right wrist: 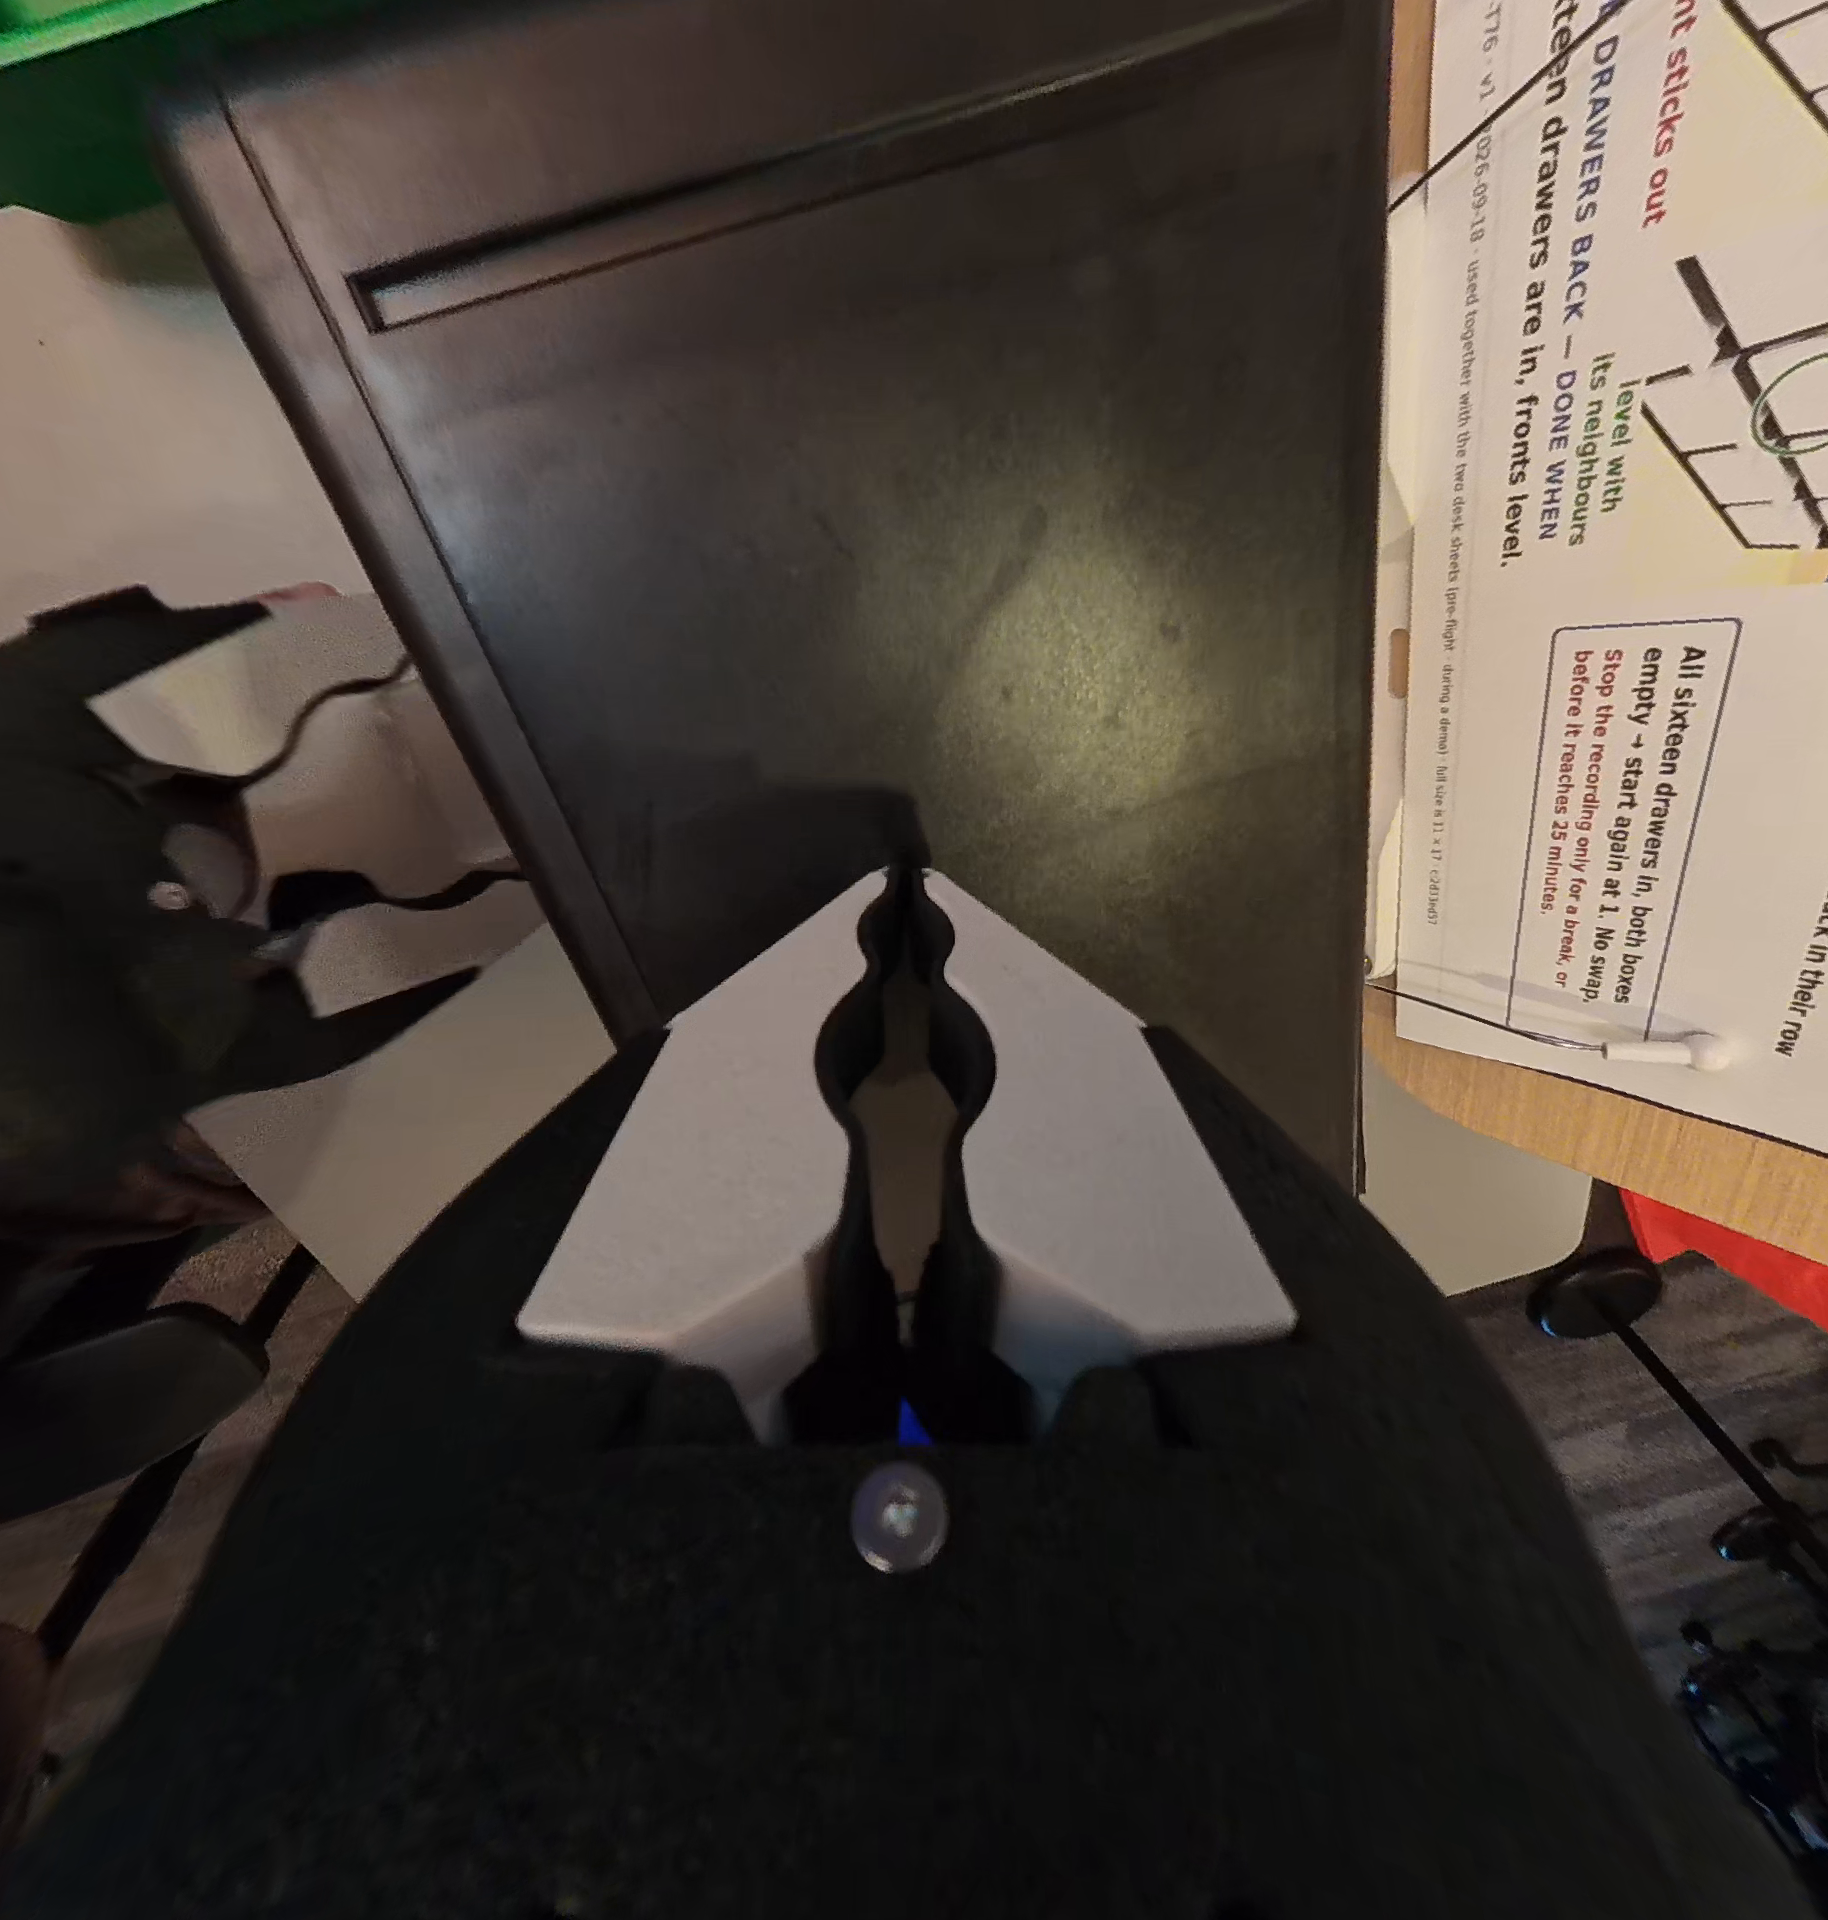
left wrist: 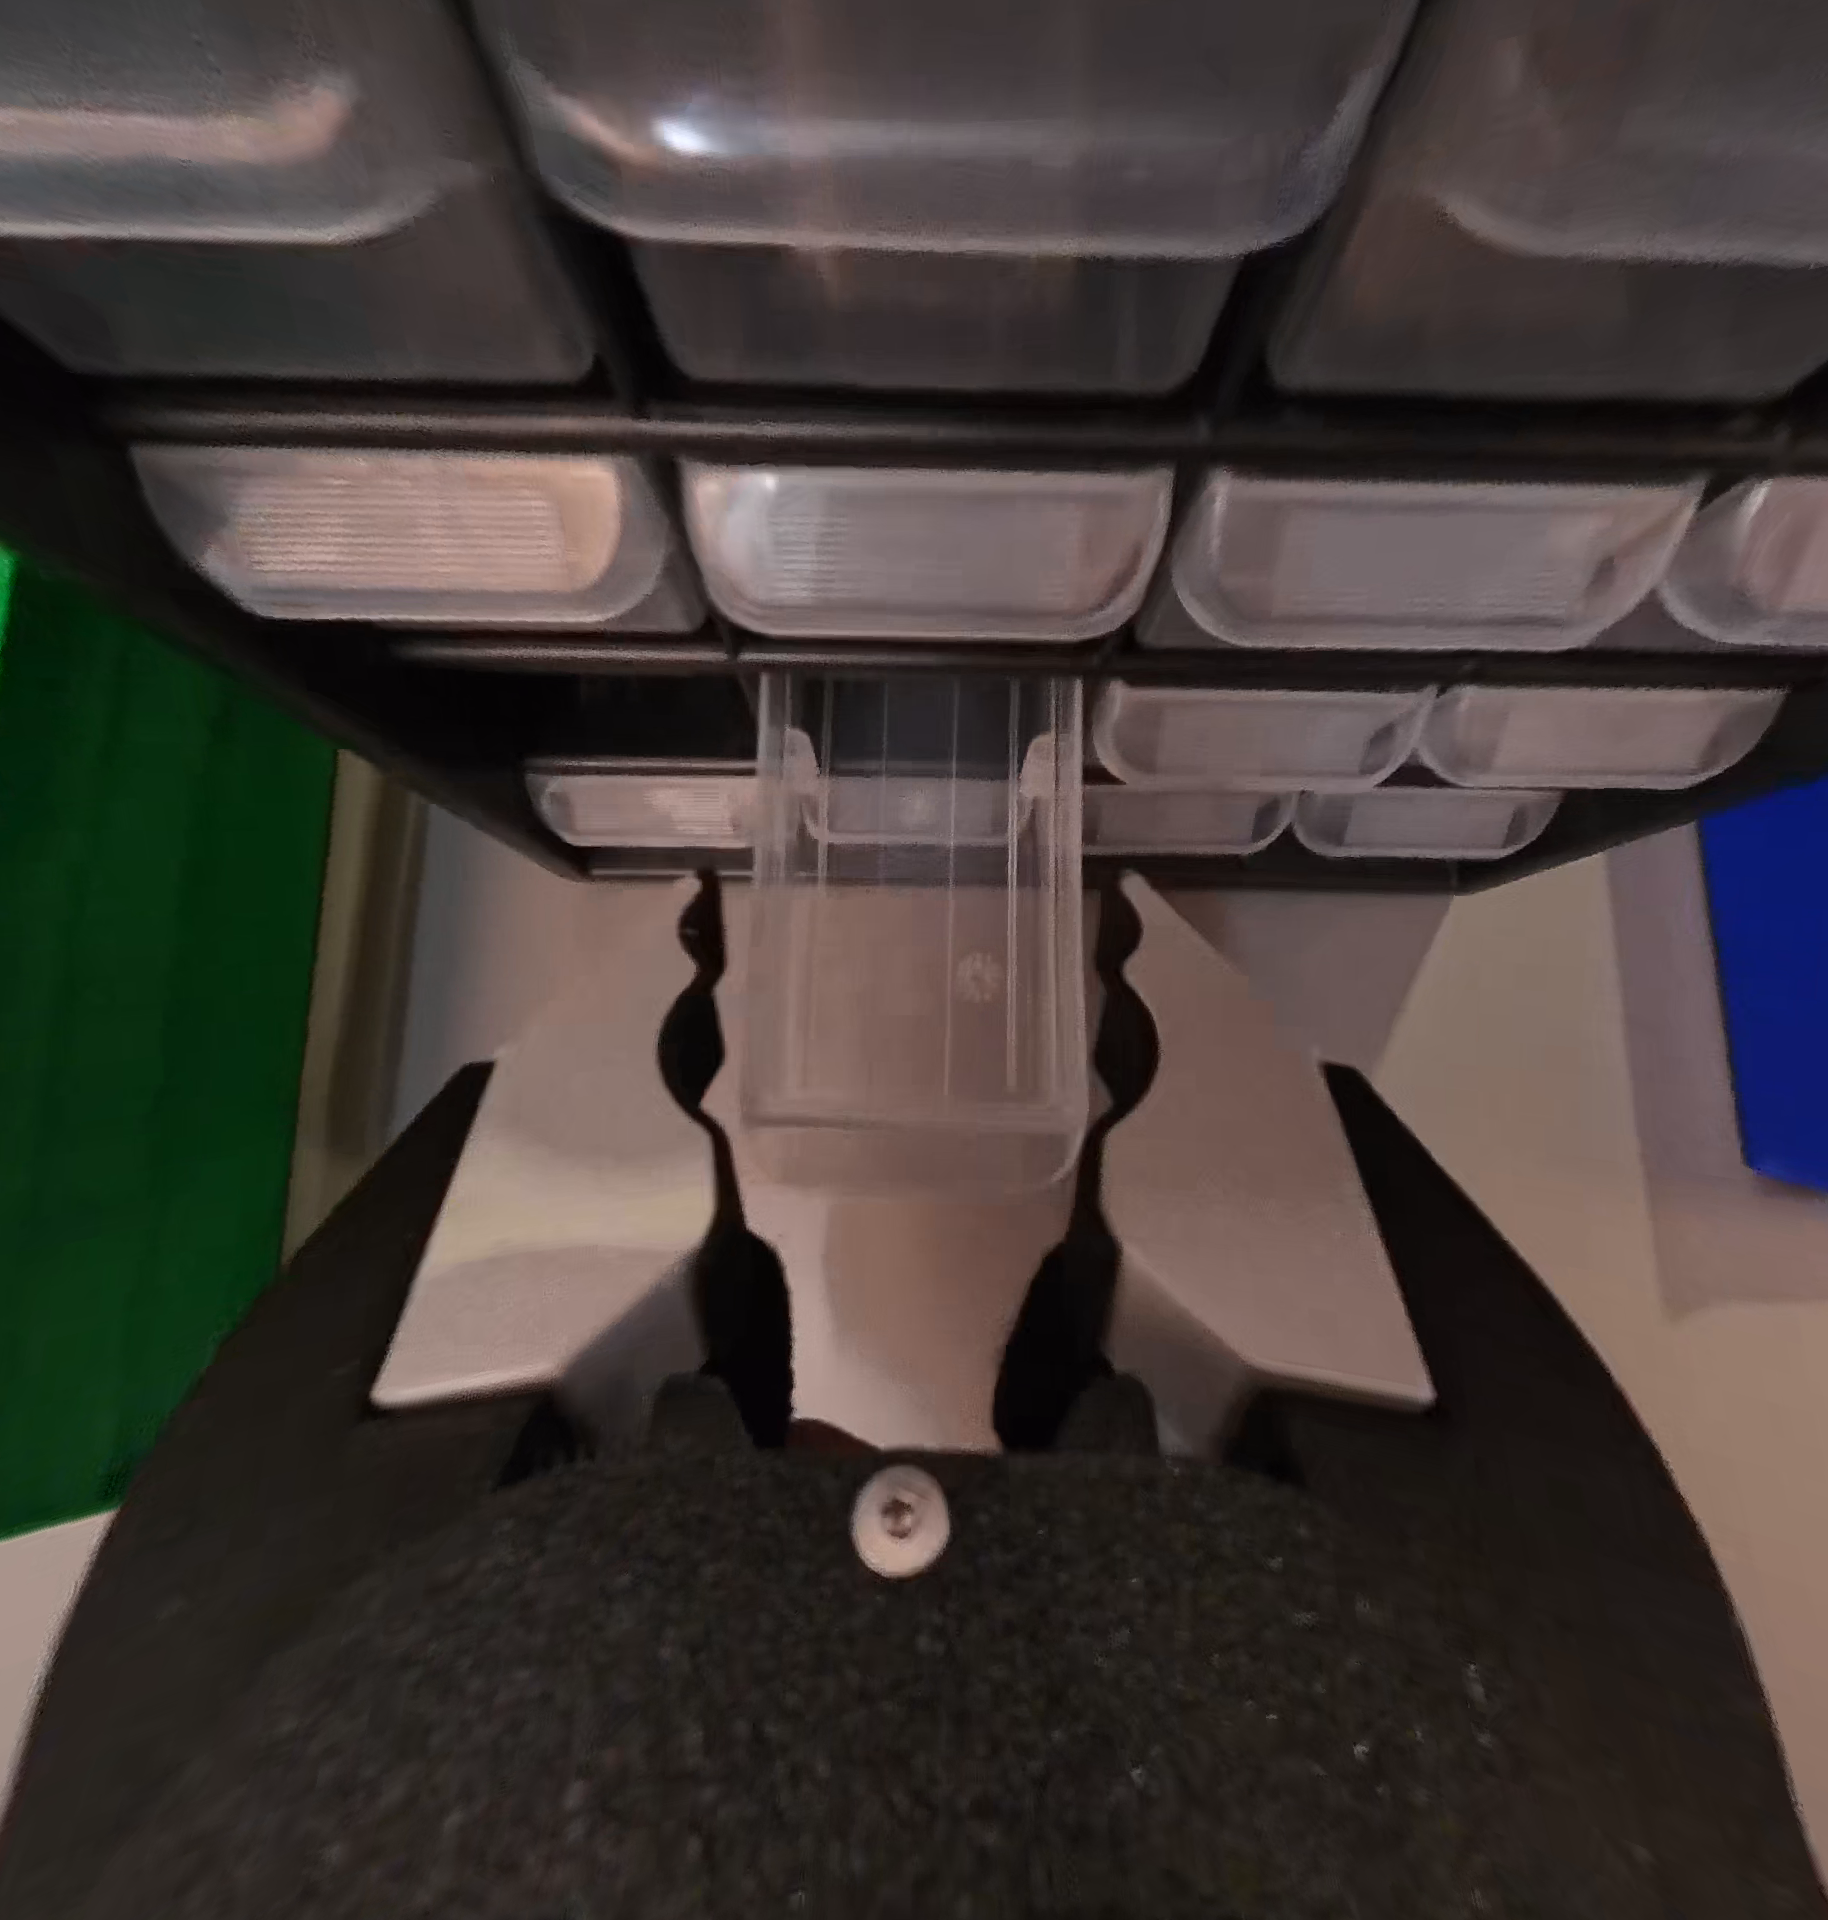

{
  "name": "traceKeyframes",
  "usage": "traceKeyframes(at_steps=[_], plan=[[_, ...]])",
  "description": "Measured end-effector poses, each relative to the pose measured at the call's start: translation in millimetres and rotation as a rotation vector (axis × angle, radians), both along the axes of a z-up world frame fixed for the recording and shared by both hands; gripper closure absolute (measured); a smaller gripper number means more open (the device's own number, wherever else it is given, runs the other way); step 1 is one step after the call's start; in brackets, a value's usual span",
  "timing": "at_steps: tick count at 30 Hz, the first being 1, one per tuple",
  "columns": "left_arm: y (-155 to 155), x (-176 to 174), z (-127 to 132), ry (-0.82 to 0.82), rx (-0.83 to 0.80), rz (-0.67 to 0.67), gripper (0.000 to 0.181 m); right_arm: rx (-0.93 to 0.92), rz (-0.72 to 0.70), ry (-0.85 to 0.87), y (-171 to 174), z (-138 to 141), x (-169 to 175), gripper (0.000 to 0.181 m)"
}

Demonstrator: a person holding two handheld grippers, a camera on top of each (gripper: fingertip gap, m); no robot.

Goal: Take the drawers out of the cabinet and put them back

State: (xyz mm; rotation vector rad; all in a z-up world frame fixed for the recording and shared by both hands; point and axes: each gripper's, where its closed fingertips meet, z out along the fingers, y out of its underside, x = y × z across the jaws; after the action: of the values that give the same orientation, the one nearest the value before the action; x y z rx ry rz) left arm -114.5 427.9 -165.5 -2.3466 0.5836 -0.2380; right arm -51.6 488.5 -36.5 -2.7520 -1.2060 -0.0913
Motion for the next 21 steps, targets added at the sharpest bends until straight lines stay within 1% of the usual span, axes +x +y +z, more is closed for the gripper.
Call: traceKeyframes(at_steps=[1, 2, 4, 5, 6, 7, 8, 10, 11, 15, 16, 18, 19, 21], plan=[[-3.0, -2.6, 5.6, -0.034, 0.025, -0.005, 0.110, -0.003, 0.005, -0.010, 0.0, 0.0, -0.1, 0.181], [-9.6, -6.5, 10.6, -0.064, 0.047, -0.017, 0.115, -0.004, 0.015, -0.025, 0.0, 0.0, 0.0, 0.181], [-26.9, -18.1, 22.6, -0.134, 0.114, -0.049, 0.119, -0.002, 0.035, -0.045, 0.1, 0.1, -0.1, 0.181], [-34.0, -24.1, 29.3, -0.180, 0.169, -0.062, 0.130, -0.004, 0.038, -0.042, 0.2, 0.0, -0.1, 0.181], [-40.6, -27.0, 34.0, -0.232, 0.216, -0.087, 0.147, -0.008, 0.032, -0.032, 0.1, 0.0, -0.1, 0.181], [-44.2, -28.4, 34.6, -0.263, 0.244, -0.103, 0.156, -0.013, 0.027, -0.019, 0.1, 0.0, -0.2, 0.181], [-44.6, -28.7, 32.6, -0.277, 0.260, -0.111, 0.160, -0.016, 0.027, -0.006, 0.0, 0.0, -0.1, 0.181], [-41.4, -22.9, 24.2, -0.274, 0.268, -0.136, 0.161, -0.020, 0.024, 0.009, 0.0, 0.0, -0.3, 0.181], [-37.5, -21.5, 21.5, -0.263, 0.288, -0.129, 0.167, -0.020, 0.025, 0.010, 0.1, 0.1, -0.3, 0.181], [-33.1, -8.6, 18.7, -0.285, 0.335, -0.135, 0.164, -0.024, 0.046, -0.006, 0.2, -0.1, -0.4, 0.181], [-32.4, -9.1, 22.8, -0.296, 0.356, -0.128, 0.162, -0.027, 0.048, -0.005, 0.2, 0.0, -0.4, 0.181], [-42.1, -15.7, 32.3, -0.316, 0.389, -0.159, 0.157, -0.035, 0.051, -0.005, 0.1, -0.1, -0.4, 0.181], [-50.8, -21.9, 31.9, -0.318, 0.392, -0.178, 0.156, -0.039, 0.055, -0.004, 0.1, 0.0, -0.4, 0.181], [-65.2, -33.9, 16.1, -0.309, 0.351, -0.180, 0.157, -0.046, 0.050, 0.005, 0.2, -0.1, -0.5, 0.181]])
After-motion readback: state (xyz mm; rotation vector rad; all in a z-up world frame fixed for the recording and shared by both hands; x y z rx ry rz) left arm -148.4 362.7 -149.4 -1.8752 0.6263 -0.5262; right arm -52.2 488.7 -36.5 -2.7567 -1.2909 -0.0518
